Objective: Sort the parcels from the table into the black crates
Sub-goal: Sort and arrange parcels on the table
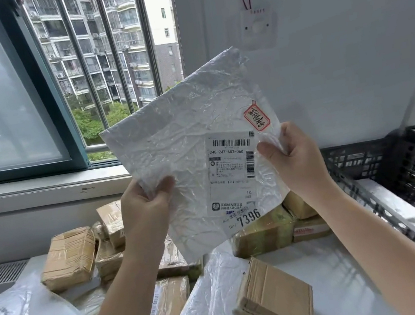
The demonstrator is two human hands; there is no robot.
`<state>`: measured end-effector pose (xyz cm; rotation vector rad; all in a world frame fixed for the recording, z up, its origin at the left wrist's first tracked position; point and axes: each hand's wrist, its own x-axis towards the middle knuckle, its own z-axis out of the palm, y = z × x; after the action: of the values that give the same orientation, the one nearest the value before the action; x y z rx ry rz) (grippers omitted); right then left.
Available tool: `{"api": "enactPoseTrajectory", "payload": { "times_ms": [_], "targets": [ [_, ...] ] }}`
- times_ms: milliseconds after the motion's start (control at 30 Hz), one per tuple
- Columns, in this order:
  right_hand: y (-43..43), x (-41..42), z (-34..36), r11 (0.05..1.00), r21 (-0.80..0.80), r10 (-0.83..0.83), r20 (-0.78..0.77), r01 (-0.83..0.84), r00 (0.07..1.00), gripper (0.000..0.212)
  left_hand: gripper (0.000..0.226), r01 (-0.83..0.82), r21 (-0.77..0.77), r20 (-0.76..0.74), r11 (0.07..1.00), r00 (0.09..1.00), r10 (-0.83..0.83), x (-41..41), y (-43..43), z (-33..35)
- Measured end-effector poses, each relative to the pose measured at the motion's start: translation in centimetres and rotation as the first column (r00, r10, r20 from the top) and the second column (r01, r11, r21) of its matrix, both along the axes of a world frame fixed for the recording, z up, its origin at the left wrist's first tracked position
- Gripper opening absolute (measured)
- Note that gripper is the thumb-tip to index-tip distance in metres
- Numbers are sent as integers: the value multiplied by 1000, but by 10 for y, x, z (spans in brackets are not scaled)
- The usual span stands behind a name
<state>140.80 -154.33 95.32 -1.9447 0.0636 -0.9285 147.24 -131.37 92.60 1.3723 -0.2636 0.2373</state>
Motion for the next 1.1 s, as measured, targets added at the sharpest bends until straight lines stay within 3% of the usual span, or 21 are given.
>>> {"api": "enactPoseTrajectory", "payload": {
  "times_ms": [133,233,500,667,800,900,1100],
  "targets": [
    [-1,-3,4,999,-12,-30,-7,30,1000,61,16,7,-18,17,1000,1000,-6,2,-3,1],
    [-6,-9,3,997,-36,-75,-36,74,997,45,18,40,-28,25,999,999,-39,4,-8,-3],
    [-56,-48,-8,948,-138,-310,-203,287,929,19,20,170,14,9,985,985,-170,-5,-65,-23],
    [-124,-87,-16,918,-142,-396,-247,371,884,28,11,201,86,10,976,979,-203,-35,-134,-26],
    [-201,-133,-22,911,-156,-411,-303,381,860,24,20,186,165,133,969,969,-209,-65,-213,-20],
    [-271,-174,-24,917,-120,-398,-343,380,851,27,37,248,155,105,956,958,-266,-98,-288,-19],
    [-407,-238,-22,891,-135,-452,-332,433,828,27,90,308,314,83,898,933,-350,-152,-435,-13]
  ]
}}
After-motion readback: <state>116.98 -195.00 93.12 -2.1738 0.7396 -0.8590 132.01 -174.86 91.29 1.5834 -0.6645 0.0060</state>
